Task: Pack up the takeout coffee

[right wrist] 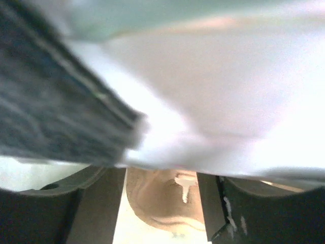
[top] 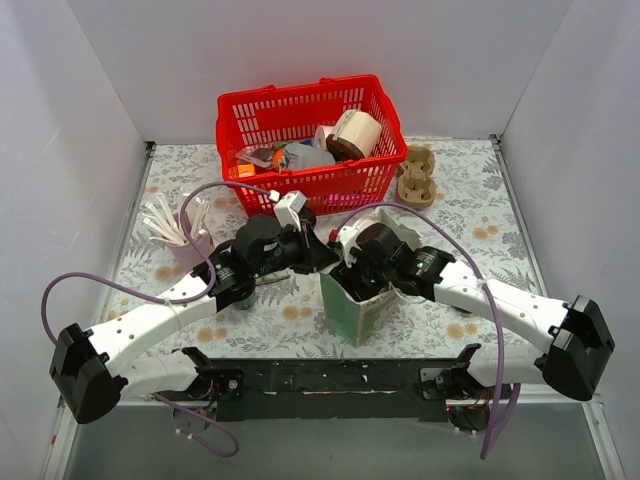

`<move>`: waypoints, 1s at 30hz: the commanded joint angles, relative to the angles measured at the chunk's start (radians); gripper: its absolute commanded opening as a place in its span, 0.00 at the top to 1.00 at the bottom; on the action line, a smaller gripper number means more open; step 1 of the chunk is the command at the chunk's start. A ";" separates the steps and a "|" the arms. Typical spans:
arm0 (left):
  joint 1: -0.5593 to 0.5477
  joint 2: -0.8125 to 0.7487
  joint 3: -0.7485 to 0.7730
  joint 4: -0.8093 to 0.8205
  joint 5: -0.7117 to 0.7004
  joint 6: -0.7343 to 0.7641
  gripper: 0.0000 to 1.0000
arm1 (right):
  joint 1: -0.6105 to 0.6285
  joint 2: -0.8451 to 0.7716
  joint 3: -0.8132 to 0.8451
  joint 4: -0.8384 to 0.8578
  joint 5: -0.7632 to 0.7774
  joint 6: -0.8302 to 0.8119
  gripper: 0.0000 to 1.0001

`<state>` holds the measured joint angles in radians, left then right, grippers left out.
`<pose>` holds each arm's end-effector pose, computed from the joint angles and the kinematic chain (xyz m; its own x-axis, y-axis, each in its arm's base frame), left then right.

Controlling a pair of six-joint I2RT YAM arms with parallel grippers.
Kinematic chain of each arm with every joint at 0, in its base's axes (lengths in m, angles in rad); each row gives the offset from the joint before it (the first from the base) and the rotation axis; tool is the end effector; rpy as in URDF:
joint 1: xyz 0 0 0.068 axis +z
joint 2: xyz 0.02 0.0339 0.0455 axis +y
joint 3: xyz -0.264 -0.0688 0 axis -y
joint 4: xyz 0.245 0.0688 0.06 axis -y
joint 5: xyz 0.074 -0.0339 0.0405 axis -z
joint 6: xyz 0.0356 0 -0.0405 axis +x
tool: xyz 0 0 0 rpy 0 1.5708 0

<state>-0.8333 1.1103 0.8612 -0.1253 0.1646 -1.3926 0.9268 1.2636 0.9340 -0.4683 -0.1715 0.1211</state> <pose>0.1681 -0.1938 0.3078 -0.8631 -0.4938 -0.1060 -0.0944 0.3640 -0.9266 0.1558 0.2176 0.2645 -0.5305 -0.5084 -0.6783 -0.8013 0.5618 0.2056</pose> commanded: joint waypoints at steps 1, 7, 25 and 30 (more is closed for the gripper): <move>-0.013 -0.010 0.053 0.009 0.065 0.009 1.00 | -0.002 -0.130 0.058 0.010 0.157 0.028 0.32; -0.013 0.016 0.119 -0.080 0.067 0.023 1.00 | -0.006 -0.196 0.109 -0.067 0.167 0.035 0.26; -0.012 0.046 0.148 -0.100 0.095 -0.013 1.00 | -0.019 -0.057 -0.136 -0.001 -0.165 0.080 0.56; -0.013 0.040 0.153 -0.102 0.099 -0.019 1.00 | -0.019 -0.017 -0.158 0.053 -0.010 0.088 0.53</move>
<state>-0.8341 1.1717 0.9699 -0.2844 0.2096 -1.3972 0.9058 1.1938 0.8116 -0.4362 -0.2829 0.1993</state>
